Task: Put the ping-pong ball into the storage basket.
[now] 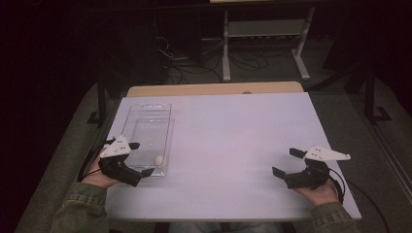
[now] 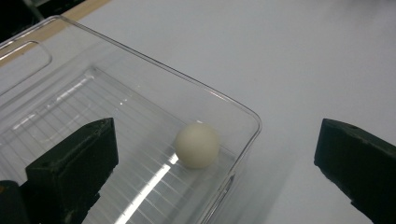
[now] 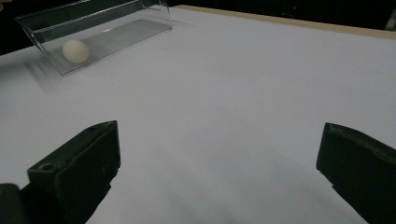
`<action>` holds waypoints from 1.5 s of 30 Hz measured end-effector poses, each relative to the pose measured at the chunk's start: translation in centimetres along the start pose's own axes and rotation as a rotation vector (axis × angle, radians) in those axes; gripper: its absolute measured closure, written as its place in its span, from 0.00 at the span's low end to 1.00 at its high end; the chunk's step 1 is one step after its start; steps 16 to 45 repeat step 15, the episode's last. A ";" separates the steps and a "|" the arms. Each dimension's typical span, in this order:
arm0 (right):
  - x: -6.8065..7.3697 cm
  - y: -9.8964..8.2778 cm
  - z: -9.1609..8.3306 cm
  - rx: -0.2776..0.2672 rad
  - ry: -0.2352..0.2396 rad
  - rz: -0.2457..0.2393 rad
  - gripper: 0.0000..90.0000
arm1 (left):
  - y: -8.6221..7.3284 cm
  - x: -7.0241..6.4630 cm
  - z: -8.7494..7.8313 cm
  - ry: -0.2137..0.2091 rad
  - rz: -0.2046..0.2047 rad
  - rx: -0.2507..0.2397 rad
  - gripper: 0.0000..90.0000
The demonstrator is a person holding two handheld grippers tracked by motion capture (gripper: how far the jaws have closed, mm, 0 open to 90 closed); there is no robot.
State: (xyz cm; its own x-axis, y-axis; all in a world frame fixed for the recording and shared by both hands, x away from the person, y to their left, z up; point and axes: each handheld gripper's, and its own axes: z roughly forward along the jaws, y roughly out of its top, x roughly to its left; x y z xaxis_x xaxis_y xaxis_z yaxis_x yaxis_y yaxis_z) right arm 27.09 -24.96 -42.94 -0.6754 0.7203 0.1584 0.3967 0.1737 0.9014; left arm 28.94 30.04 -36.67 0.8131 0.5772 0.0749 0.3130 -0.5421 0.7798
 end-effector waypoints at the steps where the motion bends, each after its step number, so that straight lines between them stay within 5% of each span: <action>1: 0.0 0.0 0.0 -0.003 -0.002 -0.001 0.00 | -0.1 0.0 -0.1 0.001 -0.006 -0.003 0.00; 45: -0.1 0.0 0.0 -0.006 0.000 -0.004 0.00 | -0.5 0.0 -0.2 0.004 -0.001 -0.009 0.00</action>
